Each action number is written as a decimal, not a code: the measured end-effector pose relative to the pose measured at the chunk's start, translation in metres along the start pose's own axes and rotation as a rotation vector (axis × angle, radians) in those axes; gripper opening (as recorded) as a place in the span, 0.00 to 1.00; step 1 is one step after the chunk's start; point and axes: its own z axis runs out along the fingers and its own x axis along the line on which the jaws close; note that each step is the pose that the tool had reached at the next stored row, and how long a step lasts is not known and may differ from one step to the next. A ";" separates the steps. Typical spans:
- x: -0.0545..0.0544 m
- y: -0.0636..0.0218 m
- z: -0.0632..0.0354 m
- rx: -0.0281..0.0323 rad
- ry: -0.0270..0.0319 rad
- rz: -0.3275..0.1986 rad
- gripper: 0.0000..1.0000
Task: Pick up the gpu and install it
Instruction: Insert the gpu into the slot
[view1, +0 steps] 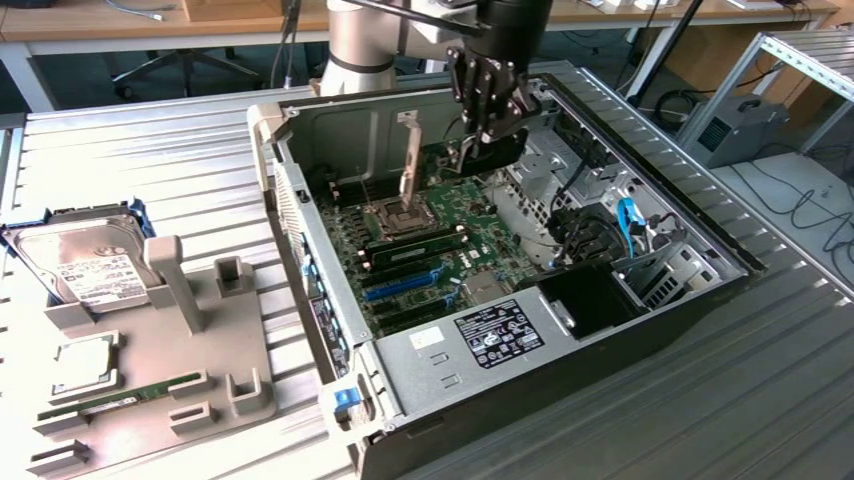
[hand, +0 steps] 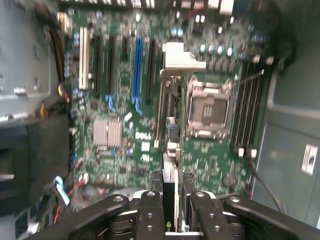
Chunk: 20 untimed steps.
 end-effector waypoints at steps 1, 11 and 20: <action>0.000 0.0000 0.0002 -0.0190 -0.0017 0.000 0.26; 0.001 0.0009 0.0008 -0.0316 -0.0029 0.000 0.26; 0.008 0.0024 0.0027 -0.0316 -0.0029 0.000 0.26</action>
